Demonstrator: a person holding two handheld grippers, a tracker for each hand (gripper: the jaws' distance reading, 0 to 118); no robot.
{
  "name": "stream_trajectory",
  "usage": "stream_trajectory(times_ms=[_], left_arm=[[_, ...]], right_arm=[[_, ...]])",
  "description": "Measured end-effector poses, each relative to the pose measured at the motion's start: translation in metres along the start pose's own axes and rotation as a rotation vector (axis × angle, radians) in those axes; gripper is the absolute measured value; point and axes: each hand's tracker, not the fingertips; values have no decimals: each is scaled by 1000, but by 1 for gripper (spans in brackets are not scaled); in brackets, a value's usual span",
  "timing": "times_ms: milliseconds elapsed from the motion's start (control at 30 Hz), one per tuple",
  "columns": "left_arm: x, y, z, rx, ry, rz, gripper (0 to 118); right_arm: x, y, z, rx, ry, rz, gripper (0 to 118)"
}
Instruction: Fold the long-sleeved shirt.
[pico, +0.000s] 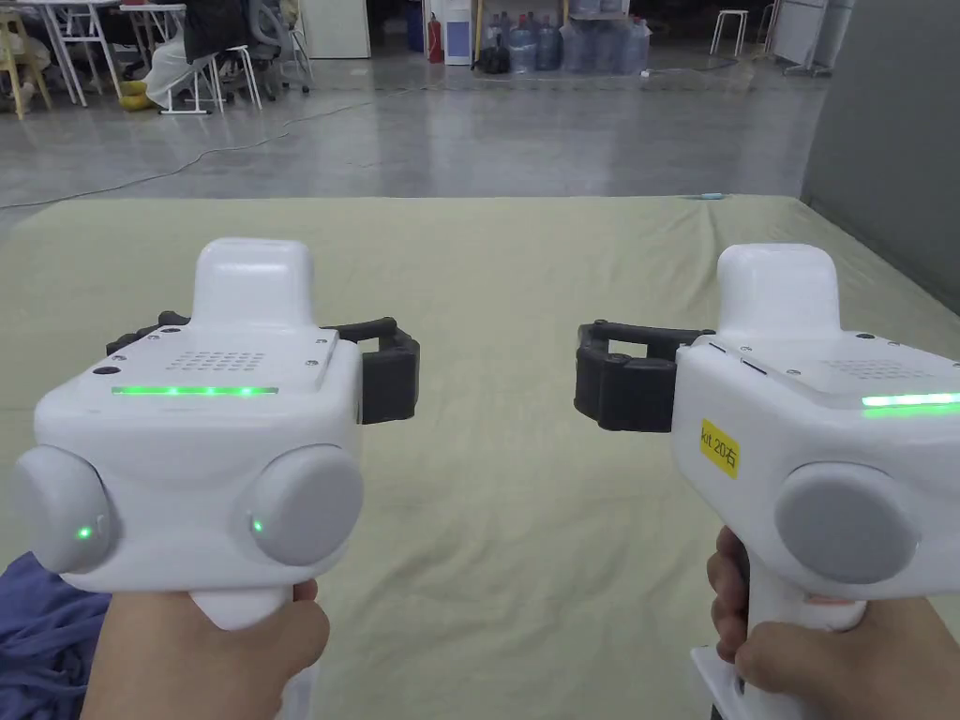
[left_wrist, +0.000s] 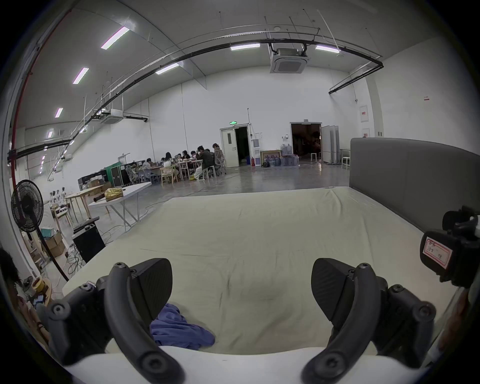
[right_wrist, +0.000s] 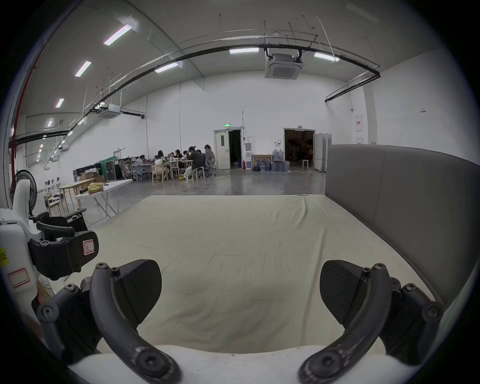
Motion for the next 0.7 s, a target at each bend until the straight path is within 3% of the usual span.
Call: stream_trajectory(times_ms=[700], left_arm=[[-1,-1,-1,-9,-1,12,107]], right_arm=[[3,2,0,-7,-4,-17,118]])
